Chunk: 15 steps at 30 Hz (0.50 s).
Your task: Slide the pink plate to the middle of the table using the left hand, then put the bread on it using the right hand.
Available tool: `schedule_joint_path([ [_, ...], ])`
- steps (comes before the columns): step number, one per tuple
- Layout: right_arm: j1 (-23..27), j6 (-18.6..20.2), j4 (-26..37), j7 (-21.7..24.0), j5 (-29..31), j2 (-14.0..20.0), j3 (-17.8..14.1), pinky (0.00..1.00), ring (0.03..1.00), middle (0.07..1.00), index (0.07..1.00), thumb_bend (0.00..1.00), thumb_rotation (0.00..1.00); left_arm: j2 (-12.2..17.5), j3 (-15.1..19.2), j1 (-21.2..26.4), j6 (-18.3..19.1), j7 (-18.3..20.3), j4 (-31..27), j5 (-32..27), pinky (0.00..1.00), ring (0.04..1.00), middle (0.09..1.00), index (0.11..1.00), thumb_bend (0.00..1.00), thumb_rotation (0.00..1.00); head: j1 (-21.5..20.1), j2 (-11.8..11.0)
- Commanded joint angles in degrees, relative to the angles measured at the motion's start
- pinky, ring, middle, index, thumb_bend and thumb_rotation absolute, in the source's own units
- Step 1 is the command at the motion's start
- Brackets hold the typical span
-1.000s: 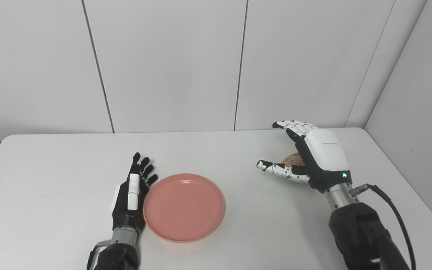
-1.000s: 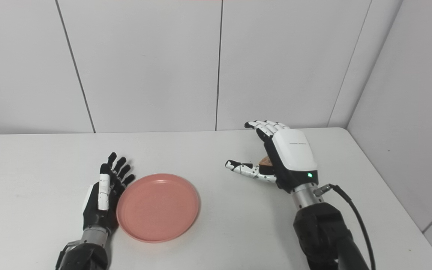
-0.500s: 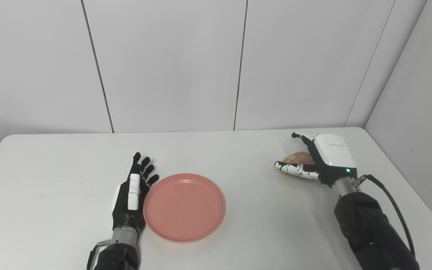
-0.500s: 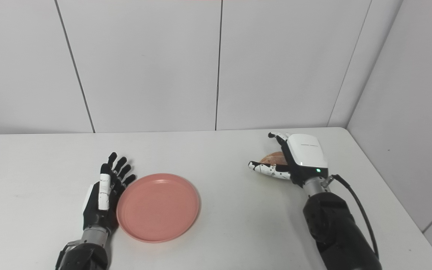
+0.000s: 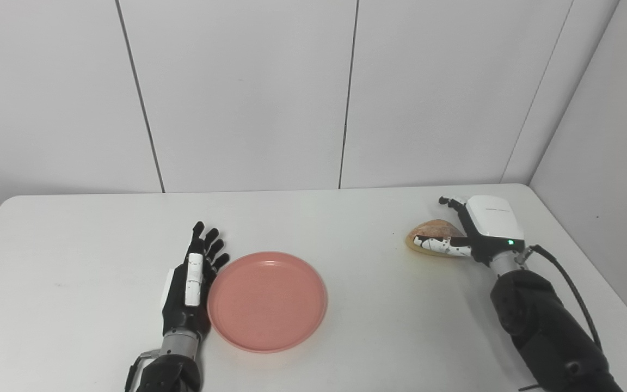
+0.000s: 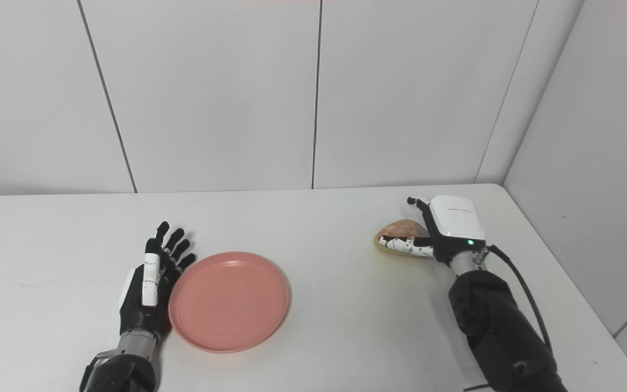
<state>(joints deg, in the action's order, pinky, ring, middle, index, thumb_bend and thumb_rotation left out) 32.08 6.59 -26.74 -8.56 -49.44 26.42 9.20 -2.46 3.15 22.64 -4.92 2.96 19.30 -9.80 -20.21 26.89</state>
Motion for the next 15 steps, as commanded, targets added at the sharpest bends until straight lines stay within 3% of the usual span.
schedule_joint_path([
  [1, 2.96, -1.07, 0.44, -1.56, 0.59, 2.21, 0.14, 0.77, 0.774, 0.78, 0.768, 0.82, 0.81, -0.56, -0.37, -1.43, 0.2, 0.13, 0.61, 0.26, 0.9, 0.94, 0.955, 1.0, 1.0, 0.91, 0.06, 0.1],
  [15, 2.39, -0.4, 0.36, -0.95, 2.91, 2.39, 1.74, 0.74, 0.769, 0.781, 0.762, 0.81, 0.79, -0.75, -0.32, -1.49, -0.07, -0.14, 0.92, 0.41, 0.88, 0.934, 0.953, 1.0, 1.0, 0.91, 0.34, 0.17],
])
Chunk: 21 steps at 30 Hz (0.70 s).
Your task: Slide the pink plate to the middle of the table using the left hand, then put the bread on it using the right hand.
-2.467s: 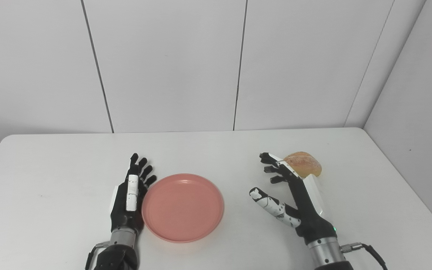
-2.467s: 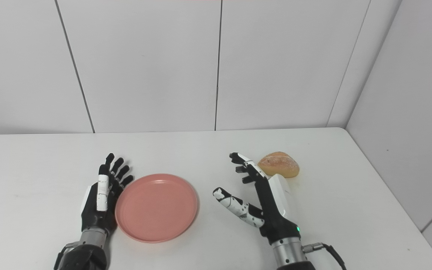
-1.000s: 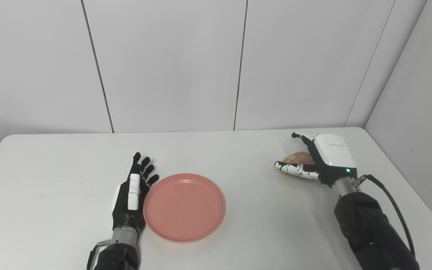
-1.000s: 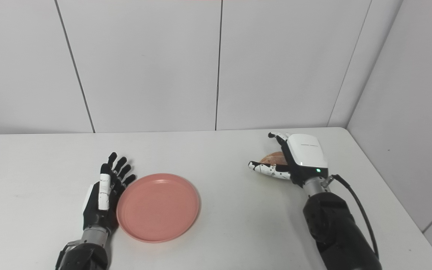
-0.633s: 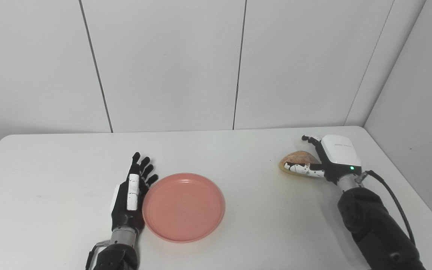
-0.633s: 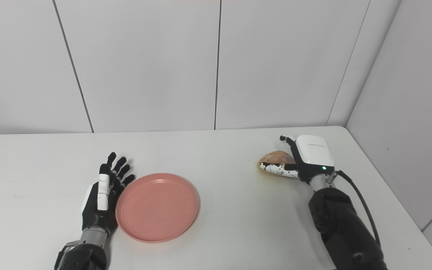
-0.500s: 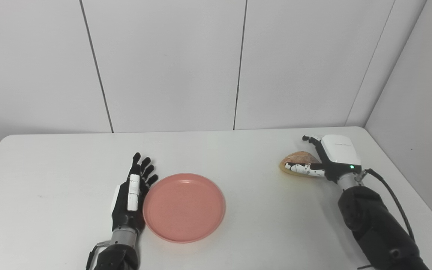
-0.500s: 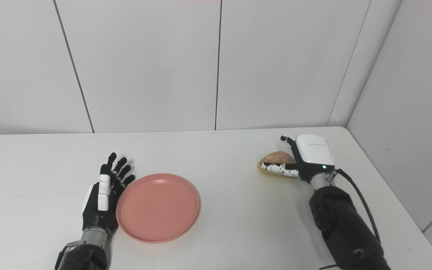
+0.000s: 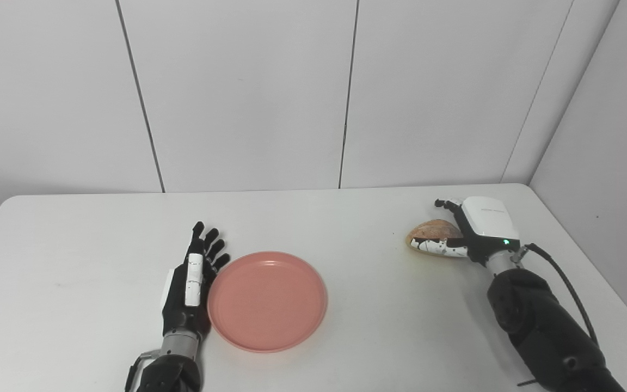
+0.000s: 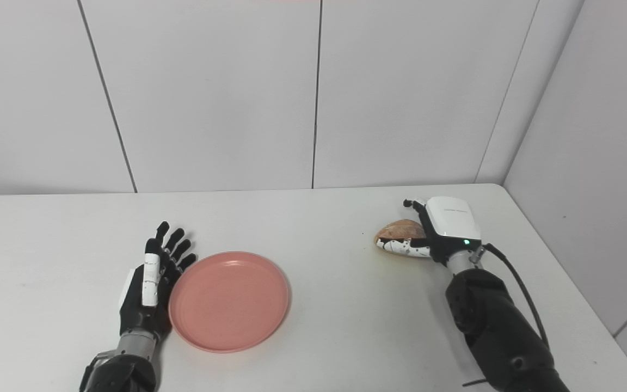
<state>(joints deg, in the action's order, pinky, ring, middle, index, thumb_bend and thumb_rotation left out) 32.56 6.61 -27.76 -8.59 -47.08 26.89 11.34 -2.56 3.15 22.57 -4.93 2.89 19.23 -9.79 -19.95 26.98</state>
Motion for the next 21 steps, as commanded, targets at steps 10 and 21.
schedule_joint_path([
  [10, 0.49, -0.16, 2.7, -0.22, 1.63, 1.77, 0.38, 0.74, 0.766, 0.78, 0.766, 0.8, 0.78, -0.65, -0.37, -1.23, -0.39, 0.21, 1.45, 0.26, 0.87, 0.936, 0.952, 1.0, 1.0, 0.91, 0.08, 0.13],
  [21, -0.03, 0.72, 0.99, 0.04, 2.39, 1.7, 0.55, 0.74, 0.764, 0.782, 0.768, 0.79, 0.78, -0.53, -0.49, -1.3, -0.29, 0.25, 1.3, 0.39, 0.87, 0.932, 0.956, 1.0, 1.0, 0.92, 0.12, 0.37],
])
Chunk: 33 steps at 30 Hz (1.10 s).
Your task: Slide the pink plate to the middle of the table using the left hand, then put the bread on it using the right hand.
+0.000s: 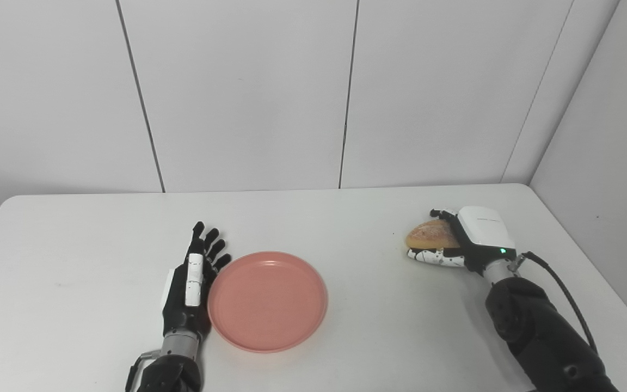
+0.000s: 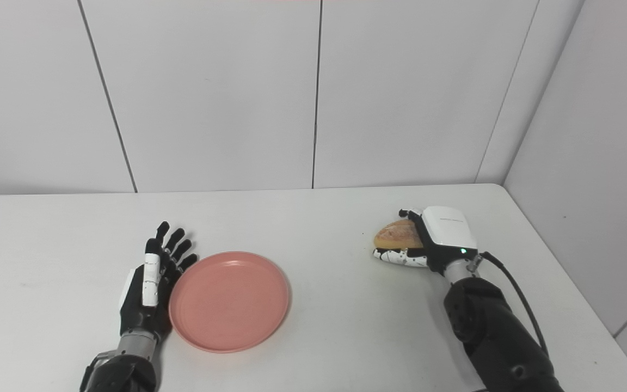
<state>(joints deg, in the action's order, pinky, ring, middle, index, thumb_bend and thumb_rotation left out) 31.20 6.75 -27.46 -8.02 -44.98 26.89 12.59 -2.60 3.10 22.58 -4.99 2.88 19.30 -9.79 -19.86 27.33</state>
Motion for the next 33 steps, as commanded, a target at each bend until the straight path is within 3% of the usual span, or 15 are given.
schedule_joint_path([
  [1, 1.29, 0.66, 0.46, -0.41, 0.68, 1.67, -0.86, 0.74, 0.766, 0.784, 0.769, 0.79, 0.78, -0.51, -0.43, -1.32, -0.2, 0.18, 1.16, 0.42, 0.86, 0.931, 0.955, 1.0, 1.0, 0.92, 0.03, 0.02],
  [8, 1.49, 0.81, -2.1, -1.51, 1.81, 1.64, -1.07, 0.72, 0.767, 0.787, 0.772, 0.77, 0.74, -0.67, -0.32, -1.45, 0.29, -0.13, 0.64, 0.33, 0.87, 0.925, 0.95, 1.0, 1.0, 0.91, 0.27, 0.19],
  [10, 1.55, 0.85, -2.77, -2.1, 2.0, 1.52, -1.22, 0.66, 0.716, 0.757, 0.757, 0.73, 0.64, -0.7, -0.27, -1.48, 0.44, -0.14, 0.56, 0.2, 0.87, 0.926, 0.951, 1.0, 1.0, 0.9, 0.39, 0.26],
  [13, 1.78, 0.38, -4.2, -4.39, 1.76, 1.33, -1.2, 0.52, 0.598, 0.676, 0.699, 0.67, 0.39, -0.7, -0.28, -1.48, 0.51, 0.0, 0.58, 0.1, 0.88, 0.928, 0.954, 1.0, 1.0, 0.91, 0.39, 0.26],
  [14, 1.88, -0.15, -4.75, -5.56, 1.96, 1.17, -1.31, 0.51, 0.594, 0.673, 0.697, 0.67, 0.38, -0.69, -0.28, -1.47, 0.55, 0.04, 0.58, 0.07, 0.88, 0.928, 0.955, 1.0, 1.0, 0.91, 0.39, 0.26],
  [15, 1.94, -0.51, -5.1, -6.33, 2.17, 1.07, -1.35, 0.46, 0.545, 0.634, 0.659, 0.65, 0.29, -0.69, -0.28, -1.47, 0.58, 0.05, 0.57, 0.05, 0.88, 0.926, 0.955, 1.0, 1.0, 0.9, 0.39, 0.26],
  [16, 2.04, -1.52, -5.71, -7.35, 2.6, 1.03, -1.38, 0.44, 0.528, 0.621, 0.646, 0.64, 0.26, -0.7, -0.29, -1.46, 0.62, 0.01, 0.54, 0.08, 0.88, 0.925, 0.954, 1.0, 1.0, 0.9, 0.39, 0.26],
  [18, 2.28, -3.31, -6.98, -9.29, 3.63, 0.91, -1.49, 0.39, 0.475, 0.582, 0.525, 0.53, 0.17, -0.69, -0.32, -1.45, 0.62, -0.09, 0.5, 0.22, 0.86, 0.922, 0.953, 1.0, 1.0, 0.9, 0.39, 0.26],
  [20, 2.5, -4.35, -7.82, -10.51, 4.22, 0.88, -1.34, 0.35, 0.423, 0.536, 0.495, 0.51, 0.15, -0.69, -0.33, -1.44, 0.59, -0.13, 0.49, 0.27, 0.86, 0.918, 0.951, 1.0, 1.0, 0.9, 0.39, 0.26],
  [23, 2.79, -6.12, -8.99, -11.76, 4.86, 0.98, -1.07, 0.31, 0.384, 0.465, 0.511, 0.52, 0.04, -0.59, -0.47, -1.39, 0.52, -0.15, 0.56, 0.43, 0.87, 0.917, 0.952, 1.0, 1.0, 0.91, 0.64, 0.3],
  [33, 2.9, -6.16, -8.69, -11.6, 6.04, 0.87, -0.82, 0.32, 0.392, 0.459, 0.512, 0.52, 0.0, -0.48, -0.53, -1.33, 0.77, -0.09, 0.58, 0.29, 0.87, 0.919, 0.957, 1.0, 1.0, 0.91, 0.66, 0.34],
])
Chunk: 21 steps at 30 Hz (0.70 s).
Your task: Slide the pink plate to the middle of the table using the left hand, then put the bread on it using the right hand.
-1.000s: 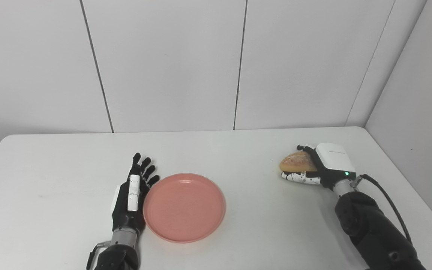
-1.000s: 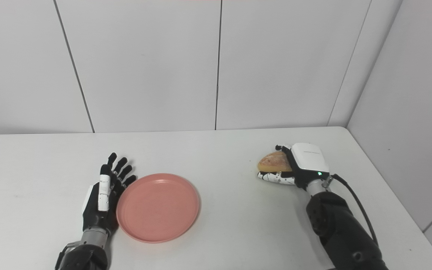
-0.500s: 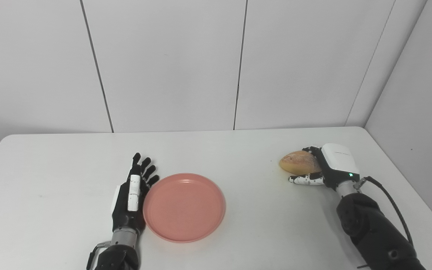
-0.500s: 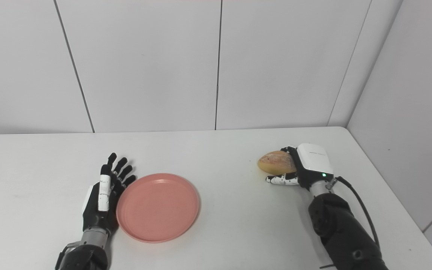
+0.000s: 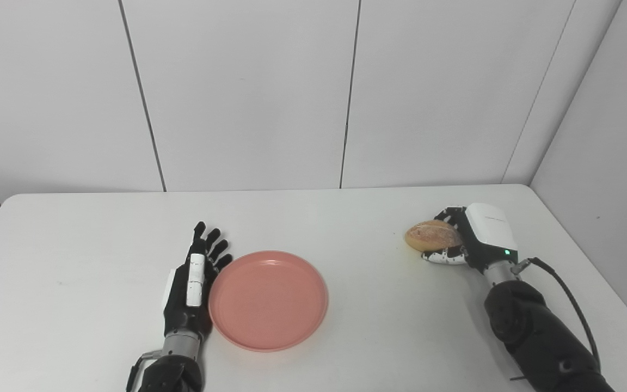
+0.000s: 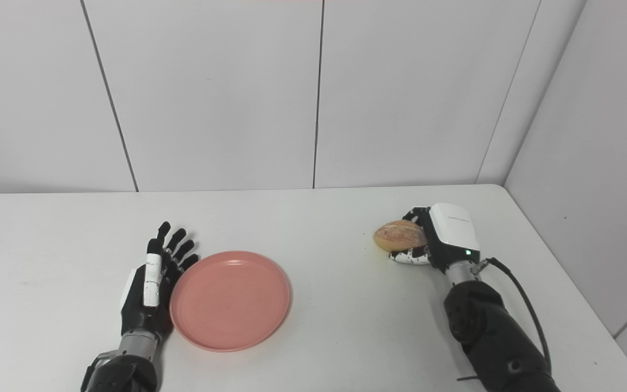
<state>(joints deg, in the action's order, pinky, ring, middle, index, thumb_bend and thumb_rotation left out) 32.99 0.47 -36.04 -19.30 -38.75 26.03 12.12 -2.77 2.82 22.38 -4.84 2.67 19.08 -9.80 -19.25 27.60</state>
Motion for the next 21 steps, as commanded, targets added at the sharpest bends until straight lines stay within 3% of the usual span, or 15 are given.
schedule_joint_path([
  [1, 1.09, 0.16, 0.04, -0.16, -0.05, 1.76, -0.39, 0.32, 0.393, 0.459, 0.512, 0.52, 0.0, -0.27, -0.27, -1.1, 0.62, 0.15, 0.82, 0.33, 0.87, 0.919, 0.957, 1.0, 1.0, 0.91, 0.05, 0.07],
  [10, 0.6, 1.16, 3.2, 2.4, 1.38, 1.88, -1.1, 0.23, 0.294, 0.414, 0.522, 0.51, 0.01, -0.23, -0.29, -0.95, 0.65, 0.1, 0.94, 0.37, 0.88, 0.919, 0.958, 1.0, 1.0, 0.91, 0.19, 0.03],
  [21, -0.33, 3.31, 13.97, 5.59, -0.69, 1.35, -1.18, 0.23, 0.293, 0.418, 0.521, 0.52, 0.01, -0.96, -0.12, -1.18, 1.53, -0.47, 0.44, 0.13, 0.86, 0.912, 0.946, 1.0, 1.0, 0.89, 0.93, 0.06],
])
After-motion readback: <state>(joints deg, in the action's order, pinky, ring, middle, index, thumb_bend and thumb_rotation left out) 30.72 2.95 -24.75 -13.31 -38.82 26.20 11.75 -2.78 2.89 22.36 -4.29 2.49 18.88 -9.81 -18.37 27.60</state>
